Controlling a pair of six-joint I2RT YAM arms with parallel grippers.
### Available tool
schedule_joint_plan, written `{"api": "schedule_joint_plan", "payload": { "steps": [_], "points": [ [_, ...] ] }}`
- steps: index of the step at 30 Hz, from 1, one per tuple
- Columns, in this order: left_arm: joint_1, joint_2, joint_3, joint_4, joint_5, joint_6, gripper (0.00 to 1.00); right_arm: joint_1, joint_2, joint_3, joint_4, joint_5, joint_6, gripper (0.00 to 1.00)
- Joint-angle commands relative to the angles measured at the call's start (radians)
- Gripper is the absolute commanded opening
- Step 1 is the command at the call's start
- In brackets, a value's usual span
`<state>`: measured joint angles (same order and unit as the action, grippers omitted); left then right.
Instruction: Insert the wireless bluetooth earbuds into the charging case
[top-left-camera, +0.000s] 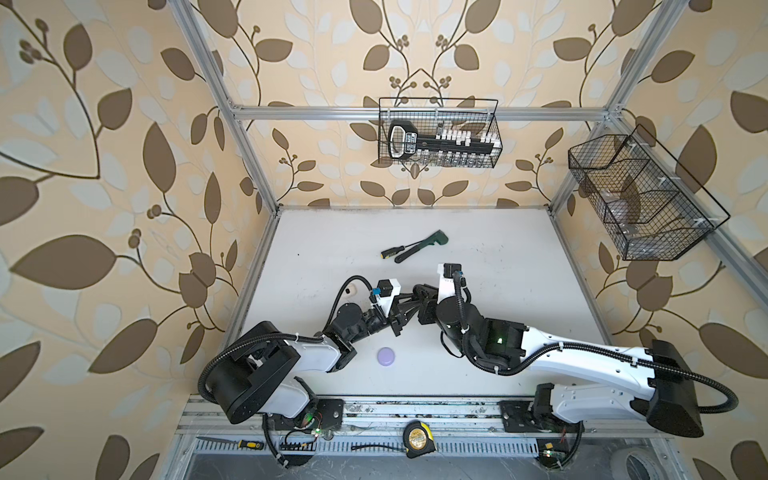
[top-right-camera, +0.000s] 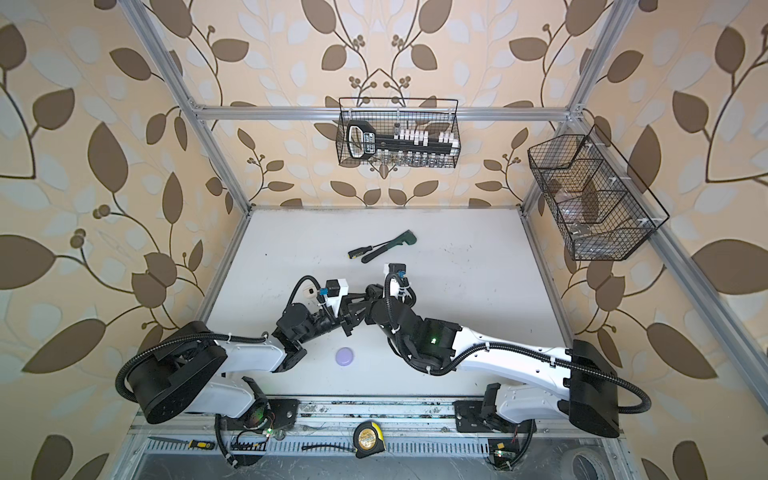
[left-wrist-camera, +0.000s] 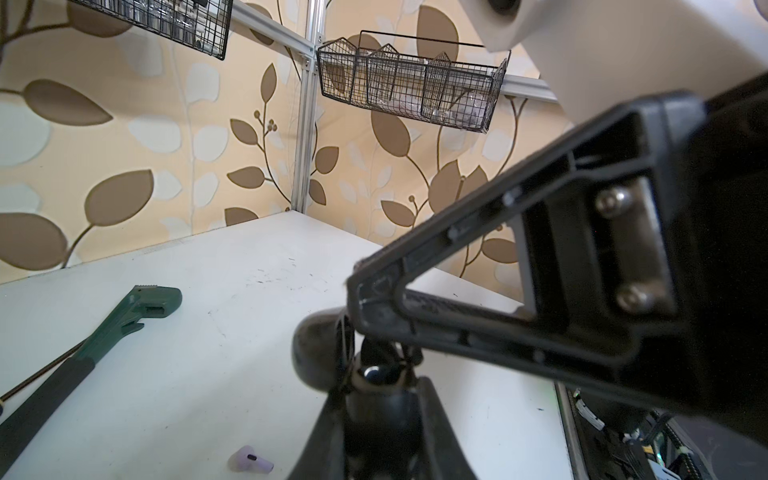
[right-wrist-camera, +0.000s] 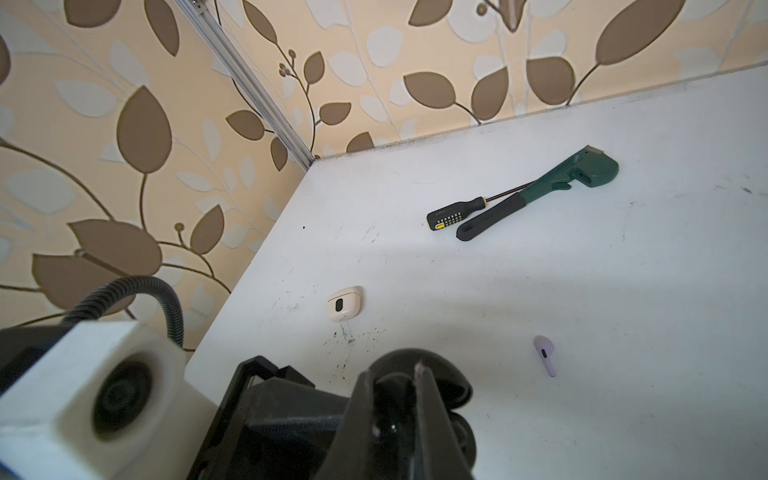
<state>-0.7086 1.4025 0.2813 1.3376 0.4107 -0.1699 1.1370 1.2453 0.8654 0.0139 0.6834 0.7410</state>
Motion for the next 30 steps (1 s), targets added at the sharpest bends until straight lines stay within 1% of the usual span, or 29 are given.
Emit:
{"api": "schedule_joint_plan", "payload": {
  "steps": [1, 14, 19, 25, 28, 30],
  "points": [
    [-0.012, -0.024, 0.034, 0.087, 0.007, -0.014, 0.0, 0.01, 0.014, -0.01, 0.043, 0.044, -0.02, 0.12],
    [-0.015, -0.036, 0.034, 0.086, 0.008, -0.031, 0.0, 0.024, 0.07, -0.012, 0.082, 0.093, -0.031, 0.11],
    [-0.015, -0.051, 0.021, 0.087, -0.023, -0.037, 0.0, 0.038, 0.066, -0.018, 0.076, 0.108, -0.025, 0.1],
    [-0.016, -0.072, 0.007, 0.086, -0.051, -0.039, 0.0, 0.048, 0.045, -0.043, 0.054, 0.097, 0.013, 0.11],
    [-0.015, -0.073, 0.005, 0.087, -0.045, -0.034, 0.0, 0.05, 0.032, -0.048, 0.037, 0.089, 0.028, 0.12],
    [-0.015, -0.073, 0.005, 0.087, -0.034, -0.028, 0.0, 0.051, 0.026, -0.049, 0.035, 0.074, 0.034, 0.16]
  ]
}}
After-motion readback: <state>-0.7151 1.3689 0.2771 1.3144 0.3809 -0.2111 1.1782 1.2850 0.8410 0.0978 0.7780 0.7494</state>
